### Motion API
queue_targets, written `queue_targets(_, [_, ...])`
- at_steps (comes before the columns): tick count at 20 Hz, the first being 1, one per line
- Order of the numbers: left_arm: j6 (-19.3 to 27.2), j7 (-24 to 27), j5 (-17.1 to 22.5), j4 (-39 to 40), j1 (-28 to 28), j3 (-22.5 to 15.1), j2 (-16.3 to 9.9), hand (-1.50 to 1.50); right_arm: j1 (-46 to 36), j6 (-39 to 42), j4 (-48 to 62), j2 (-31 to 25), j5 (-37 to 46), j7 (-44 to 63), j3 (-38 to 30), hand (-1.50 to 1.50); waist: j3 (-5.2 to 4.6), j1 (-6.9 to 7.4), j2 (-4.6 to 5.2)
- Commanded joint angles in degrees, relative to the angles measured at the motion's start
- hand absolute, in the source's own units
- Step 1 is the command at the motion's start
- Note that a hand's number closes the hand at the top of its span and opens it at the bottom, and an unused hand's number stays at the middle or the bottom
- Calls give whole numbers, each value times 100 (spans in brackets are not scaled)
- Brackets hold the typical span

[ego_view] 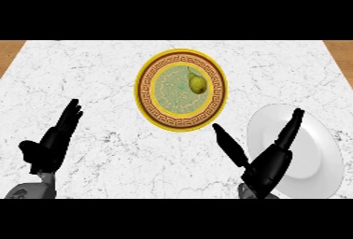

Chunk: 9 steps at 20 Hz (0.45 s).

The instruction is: Pick the pear from the plate and place it in the plate

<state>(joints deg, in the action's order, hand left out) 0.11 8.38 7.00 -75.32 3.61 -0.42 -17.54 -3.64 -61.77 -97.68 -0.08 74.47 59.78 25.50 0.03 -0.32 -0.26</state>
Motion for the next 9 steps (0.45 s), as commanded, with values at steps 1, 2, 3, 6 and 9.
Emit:
queue_targets(1, [39,-109,-158,-314,-187,-133,106,0,1073,-734,-487,7,66,-157,561,-150,-1,9,11])
queue_targets(2, [91,37,-190,-264,-344,-82,245,0,831,-420,-485,7,307,166,513,-150,-3,26,17])
queue_targets(3, [-157,214,-128,364,117,108,98,0,1232,-517,-660,7,95,-260,589,-150,-4,-5,22])
queue_targets(6, [92,-203,-218,-461,-272,-27,264,0,1695,-753,-642,-74,-40,-488,741,-150,-1,20,15])
queue_targets(9, [-260,192,-167,259,38,273,97,0,1581,-1224,-119,-58,-139,-841,645,-150,-3,15,24])
